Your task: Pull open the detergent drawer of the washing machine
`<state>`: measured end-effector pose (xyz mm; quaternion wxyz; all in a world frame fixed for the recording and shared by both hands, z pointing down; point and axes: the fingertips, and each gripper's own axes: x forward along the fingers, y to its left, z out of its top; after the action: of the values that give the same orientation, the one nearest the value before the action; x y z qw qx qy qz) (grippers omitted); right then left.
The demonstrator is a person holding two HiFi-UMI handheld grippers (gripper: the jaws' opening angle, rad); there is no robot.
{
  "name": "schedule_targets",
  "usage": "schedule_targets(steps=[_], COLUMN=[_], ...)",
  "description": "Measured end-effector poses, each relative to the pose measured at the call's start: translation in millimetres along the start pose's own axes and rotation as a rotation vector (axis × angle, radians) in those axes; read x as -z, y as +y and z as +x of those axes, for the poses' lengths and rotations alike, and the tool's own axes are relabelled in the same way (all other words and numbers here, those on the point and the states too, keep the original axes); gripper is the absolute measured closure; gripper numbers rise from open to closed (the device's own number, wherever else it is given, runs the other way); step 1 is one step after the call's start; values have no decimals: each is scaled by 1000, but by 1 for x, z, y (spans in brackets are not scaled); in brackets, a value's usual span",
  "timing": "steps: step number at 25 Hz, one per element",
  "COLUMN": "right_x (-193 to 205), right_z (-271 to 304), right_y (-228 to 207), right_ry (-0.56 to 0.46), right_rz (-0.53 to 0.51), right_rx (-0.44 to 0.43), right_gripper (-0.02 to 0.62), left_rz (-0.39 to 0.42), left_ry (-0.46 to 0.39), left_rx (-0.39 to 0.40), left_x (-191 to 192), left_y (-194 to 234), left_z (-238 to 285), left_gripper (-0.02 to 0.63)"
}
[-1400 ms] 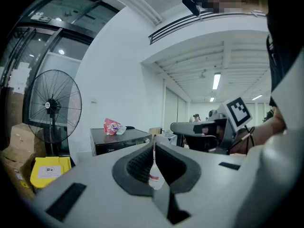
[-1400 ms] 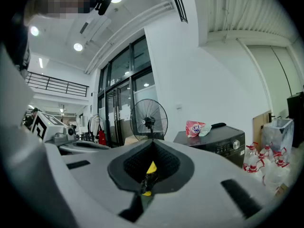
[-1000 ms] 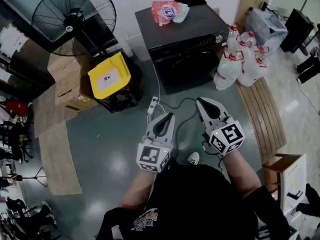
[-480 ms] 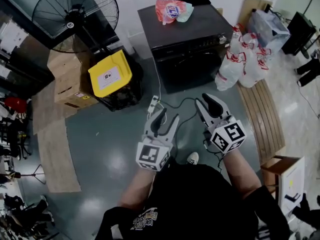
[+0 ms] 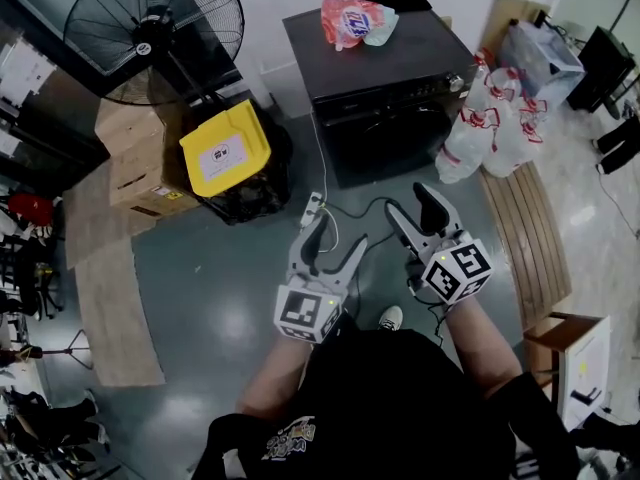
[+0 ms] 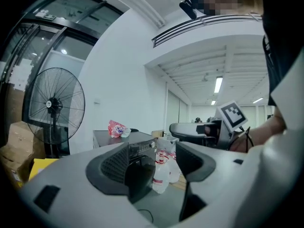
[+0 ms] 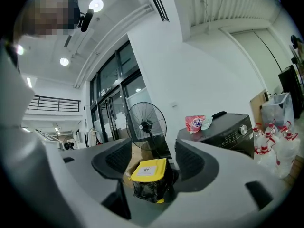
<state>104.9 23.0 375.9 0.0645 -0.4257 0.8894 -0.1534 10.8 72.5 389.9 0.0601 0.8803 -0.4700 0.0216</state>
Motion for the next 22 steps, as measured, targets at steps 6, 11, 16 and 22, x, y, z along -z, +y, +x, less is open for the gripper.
schedule_targets(steps=[6,11,16,22], right_x=[6,10,17,26], right_z=[29,59,88,127], right_y=[1,5,5,5], right_ry=[-2,5,4,0], right_rz=[44,60,74,102], right_rx=[20,47,75,108], right_gripper=[293,288,285,279], left_rz=[-9,-16,-20,-19], left_ry=[3,4,6,22], left_rx=[12,34,63,103], left_x=[-1,-5,-5,-1], left_y=[32,63,92,126], left_z=[1,5,10,15], left_gripper=[322,322,322,322])
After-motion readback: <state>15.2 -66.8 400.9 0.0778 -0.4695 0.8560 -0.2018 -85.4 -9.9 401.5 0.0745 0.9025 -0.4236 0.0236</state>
